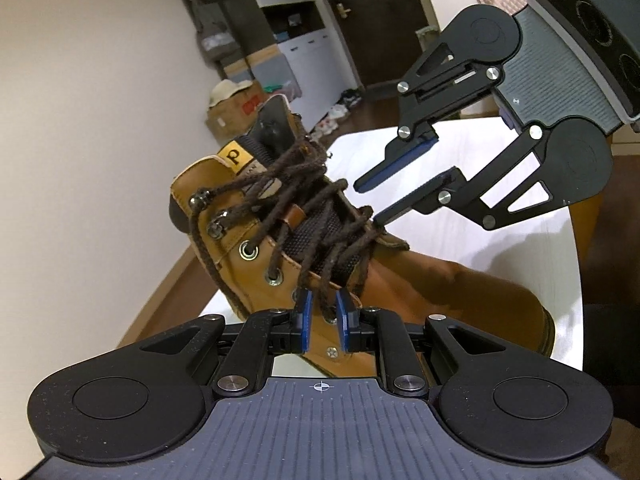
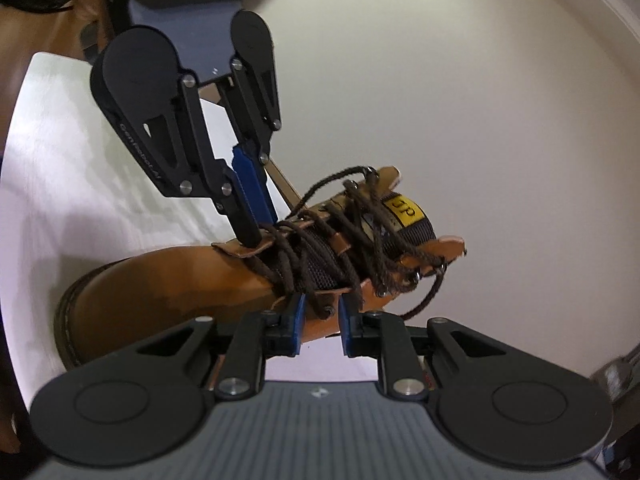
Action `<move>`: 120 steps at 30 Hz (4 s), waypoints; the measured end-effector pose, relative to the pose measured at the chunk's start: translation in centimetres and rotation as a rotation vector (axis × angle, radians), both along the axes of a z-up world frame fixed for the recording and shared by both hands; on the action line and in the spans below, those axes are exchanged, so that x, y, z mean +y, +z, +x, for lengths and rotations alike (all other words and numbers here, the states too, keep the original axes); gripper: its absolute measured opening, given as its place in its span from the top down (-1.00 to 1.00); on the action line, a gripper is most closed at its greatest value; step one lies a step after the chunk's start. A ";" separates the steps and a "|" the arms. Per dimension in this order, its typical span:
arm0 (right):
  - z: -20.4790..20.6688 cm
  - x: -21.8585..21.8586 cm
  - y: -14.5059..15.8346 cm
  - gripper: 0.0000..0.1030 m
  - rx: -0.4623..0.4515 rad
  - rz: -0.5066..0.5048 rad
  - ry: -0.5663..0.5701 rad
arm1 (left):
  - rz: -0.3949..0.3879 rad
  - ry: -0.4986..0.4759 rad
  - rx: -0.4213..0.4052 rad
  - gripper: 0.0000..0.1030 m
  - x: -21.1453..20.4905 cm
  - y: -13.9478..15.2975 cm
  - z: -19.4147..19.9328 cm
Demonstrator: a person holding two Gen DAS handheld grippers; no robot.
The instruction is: Lace up shoes with both hands
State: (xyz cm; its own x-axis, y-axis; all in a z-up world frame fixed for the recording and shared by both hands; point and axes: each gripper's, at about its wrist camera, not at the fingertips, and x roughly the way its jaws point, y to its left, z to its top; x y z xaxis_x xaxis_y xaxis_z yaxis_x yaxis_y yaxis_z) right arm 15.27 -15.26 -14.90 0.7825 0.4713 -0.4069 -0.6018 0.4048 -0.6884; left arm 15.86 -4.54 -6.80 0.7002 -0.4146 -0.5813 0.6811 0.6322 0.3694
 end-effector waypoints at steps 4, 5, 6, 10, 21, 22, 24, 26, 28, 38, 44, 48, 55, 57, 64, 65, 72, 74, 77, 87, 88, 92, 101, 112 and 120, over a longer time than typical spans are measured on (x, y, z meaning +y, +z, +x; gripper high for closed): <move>-0.1 0.1 0.1 0.64 -0.003 -0.005 0.006 | 0.000 0.000 0.000 0.68 0.0 0.1 -0.1; 0.0 0.2 -0.1 0.65 -0.008 -0.016 0.008 | 0.001 -0.001 0.001 0.68 -0.1 0.1 -0.1; 0.0 0.3 -0.3 0.66 -0.014 -0.028 0.011 | 0.004 -0.001 -0.001 0.68 -0.2 0.2 -0.1; -0.1 0.5 -0.5 0.77 -0.030 -0.045 0.019 | 0.006 -0.003 0.004 0.79 0.2 0.1 -1.1; -0.9 -0.2 1.4 0.94 0.099 0.110 0.041 | -0.158 -0.003 0.078 1.00 0.6 1.3 -1.1; -1.1 -0.2 1.5 0.94 0.102 0.118 0.046 | -0.168 -0.016 0.078 1.00 0.6 1.4 -1.2; -1.1 -0.2 1.5 0.94 0.109 0.119 0.049 | -0.183 -0.029 0.077 1.00 0.4 1.6 -1.3; -1.0 -0.1 1.2 0.94 0.112 0.104 0.049 | -0.147 -0.028 0.049 0.99 0.1 1.7 -1.6; -1.2 -0.1 0.9 0.92 0.103 0.085 0.053 | -0.121 -0.040 0.040 0.94 0.2 1.8 -1.9; -0.8 -1.5 2.0 0.78 0.061 0.118 -0.033 | -0.041 0.005 -0.055 0.87 0.8 1.8 -1.8; -0.1 -1.4 1.7 0.77 0.018 0.094 -0.055 | -0.002 -0.024 -0.080 0.77 -0.1 1.2 -1.6; 0.0 -1.4 1.6 0.77 0.014 0.088 -0.052 | 0.012 -0.033 -0.092 0.71 -0.5 1.0 -1.7; -0.5 -1.3 1.8 0.76 0.003 0.083 -0.044 | 0.083 -0.042 -0.139 0.60 -1.7 0.5 -2.4; -0.4 -1.2 1.8 0.76 0.003 0.082 -0.041 | 0.086 -0.042 -0.140 0.60 -2.1 0.3 -2.3; -0.2 -0.6 1.6 0.76 -0.007 0.062 -0.038 | 0.063 -0.011 -0.096 0.93 -2.9 0.3 -2.2; -0.3 -0.5 1.6 0.76 -0.013 0.055 -0.037 | 0.060 -0.010 -0.093 0.94 -2.9 0.4 -2.2; -0.5 -0.6 2.4 0.96 0.081 0.120 -0.038 | -0.077 -0.011 -0.015 0.96 -1.8 1.3 -2.3; -1.4 -0.5 2.7 0.95 0.095 0.130 -0.008 | -0.087 -0.033 -0.025 0.96 -2.1 1.6 -3.2; -1.7 -0.9 3.1 0.96 0.112 0.160 0.001 | -0.095 -0.030 -0.016 0.96 -1.9 1.5 -3.2; -2.7 -3.2 3.4 0.75 0.090 0.194 -0.066 | -0.055 0.004 -0.063 0.85 0.4 2.4 -3.4; -2.7 -3.3 3.3 0.75 0.095 0.196 -0.076 | -0.042 0.012 -0.076 0.85 0.5 2.3 -3.4; -3.1 -3.2 3.3 0.75 0.118 0.212 -0.093 | 0.013 0.020 -0.127 0.85 0.3 1.8 -3.3; -3.3 -4.2 2.4 0.75 0.113 0.209 -0.104 | 0.011 0.000 -0.146 0.80 -0.2 1.7 -2.0; -2.5 -2.7 2.7 0.75 0.070 0.163 -0.069 | 0.066 -0.025 -0.157 0.94 -1.5 0.9 -1.9; -2.8 -2.9 2.4 0.75 0.077 0.170 -0.084 | -0.106 -0.054 -0.096 0.97 -0.8 2.8 -3.3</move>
